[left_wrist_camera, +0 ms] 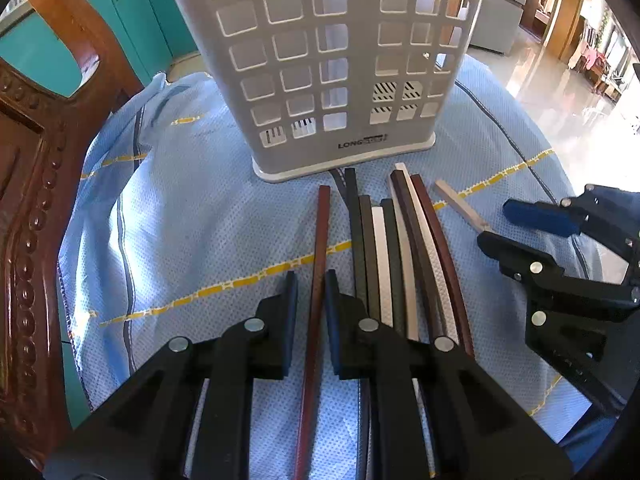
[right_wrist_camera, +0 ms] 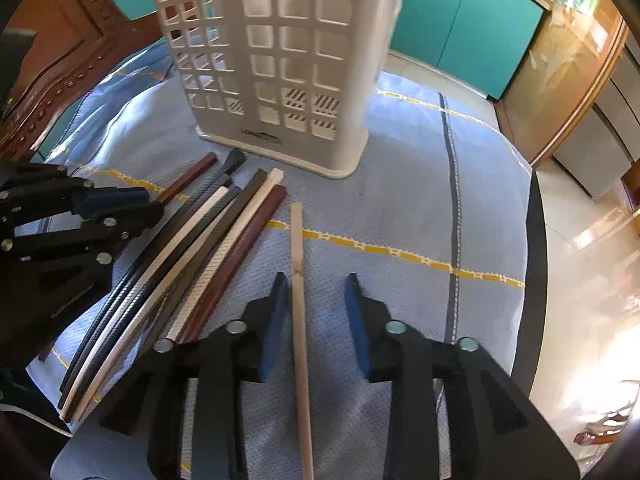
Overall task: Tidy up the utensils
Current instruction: 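Grasp a reddish-brown chopstick with the left tool while the right tool grasps a light wooden chopstick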
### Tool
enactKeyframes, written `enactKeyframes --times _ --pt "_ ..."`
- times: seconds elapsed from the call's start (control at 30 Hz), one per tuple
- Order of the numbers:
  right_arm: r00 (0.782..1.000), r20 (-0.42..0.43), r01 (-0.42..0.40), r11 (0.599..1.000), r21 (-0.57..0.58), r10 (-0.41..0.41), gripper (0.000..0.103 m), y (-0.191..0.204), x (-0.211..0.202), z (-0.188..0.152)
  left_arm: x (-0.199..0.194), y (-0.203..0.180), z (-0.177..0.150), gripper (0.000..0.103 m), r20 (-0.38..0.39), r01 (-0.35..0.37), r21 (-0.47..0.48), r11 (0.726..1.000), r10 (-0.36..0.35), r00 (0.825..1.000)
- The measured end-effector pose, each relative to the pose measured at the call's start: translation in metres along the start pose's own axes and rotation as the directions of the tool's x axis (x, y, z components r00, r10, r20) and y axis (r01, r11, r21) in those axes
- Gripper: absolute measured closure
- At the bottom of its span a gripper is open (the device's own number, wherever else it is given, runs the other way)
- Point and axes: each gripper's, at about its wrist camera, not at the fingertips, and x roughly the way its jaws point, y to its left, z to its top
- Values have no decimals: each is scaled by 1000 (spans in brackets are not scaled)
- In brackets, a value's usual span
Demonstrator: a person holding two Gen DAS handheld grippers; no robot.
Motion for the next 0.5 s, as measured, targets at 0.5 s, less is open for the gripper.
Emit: enactKeyframes --times 0.5 --pt "996 7 -87 996 19 87 97 3 -1 1 -1 -3 -2 95 4 28 13 1000 -28 1000"
